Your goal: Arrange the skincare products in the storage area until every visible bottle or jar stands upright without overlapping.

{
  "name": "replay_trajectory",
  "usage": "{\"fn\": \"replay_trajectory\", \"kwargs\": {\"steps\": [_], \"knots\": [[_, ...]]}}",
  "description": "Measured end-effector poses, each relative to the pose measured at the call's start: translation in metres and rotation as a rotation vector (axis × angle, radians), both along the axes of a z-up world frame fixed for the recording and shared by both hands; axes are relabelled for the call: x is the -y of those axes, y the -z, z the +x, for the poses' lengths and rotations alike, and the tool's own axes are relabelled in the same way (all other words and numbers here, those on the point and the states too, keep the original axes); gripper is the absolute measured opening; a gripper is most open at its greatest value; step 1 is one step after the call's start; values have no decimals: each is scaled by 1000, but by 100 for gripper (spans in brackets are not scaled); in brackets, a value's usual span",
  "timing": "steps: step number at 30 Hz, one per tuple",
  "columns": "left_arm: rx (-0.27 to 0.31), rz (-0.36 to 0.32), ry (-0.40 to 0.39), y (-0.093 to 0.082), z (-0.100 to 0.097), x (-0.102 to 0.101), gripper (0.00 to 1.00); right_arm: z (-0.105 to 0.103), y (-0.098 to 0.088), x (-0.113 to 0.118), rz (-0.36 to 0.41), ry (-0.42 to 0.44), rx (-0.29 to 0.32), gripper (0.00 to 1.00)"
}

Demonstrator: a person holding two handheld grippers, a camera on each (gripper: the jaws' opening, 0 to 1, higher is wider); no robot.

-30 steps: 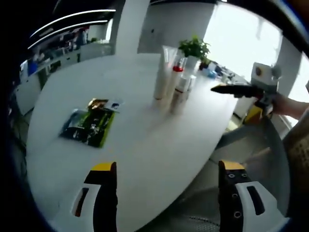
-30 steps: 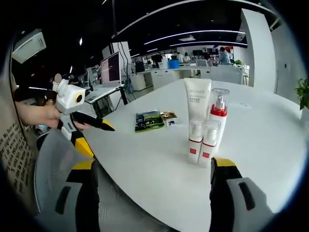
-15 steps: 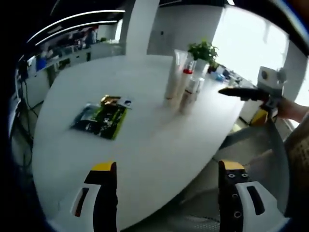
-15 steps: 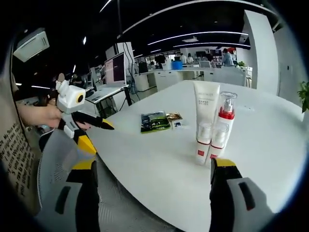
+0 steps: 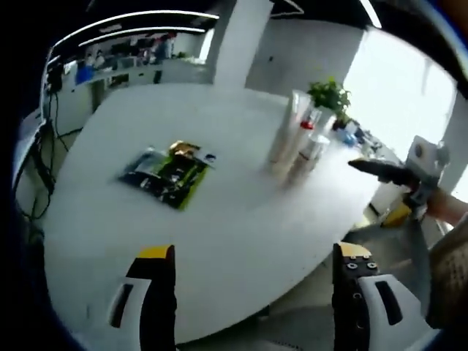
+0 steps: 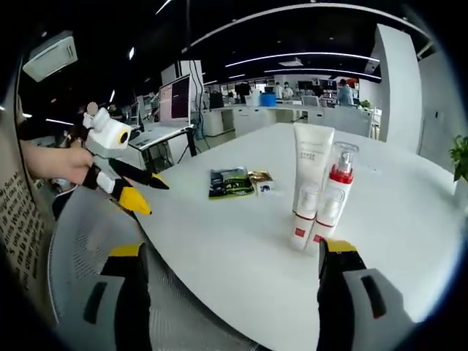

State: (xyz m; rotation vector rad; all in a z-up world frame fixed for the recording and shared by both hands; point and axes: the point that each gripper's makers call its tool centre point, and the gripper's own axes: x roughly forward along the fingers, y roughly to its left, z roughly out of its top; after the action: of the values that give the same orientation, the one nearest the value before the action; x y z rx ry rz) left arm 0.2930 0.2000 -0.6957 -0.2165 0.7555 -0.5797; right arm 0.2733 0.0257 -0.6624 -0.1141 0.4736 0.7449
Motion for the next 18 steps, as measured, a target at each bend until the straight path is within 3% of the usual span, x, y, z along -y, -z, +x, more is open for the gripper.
{"fn": "replay_trajectory", "kwargs": {"steps": [4, 9, 18], "knots": [[-8, 51, -48, 5, 10, -3, 90, 1, -1, 1, 3, 3, 6, 97], [-38, 50, -129, 9, 23, -4, 90, 0, -1, 0, 5, 2, 9, 97], [-52, 100, -161, 15, 46, -1, 97, 1, -1, 0, 15, 5, 1, 96]]}}
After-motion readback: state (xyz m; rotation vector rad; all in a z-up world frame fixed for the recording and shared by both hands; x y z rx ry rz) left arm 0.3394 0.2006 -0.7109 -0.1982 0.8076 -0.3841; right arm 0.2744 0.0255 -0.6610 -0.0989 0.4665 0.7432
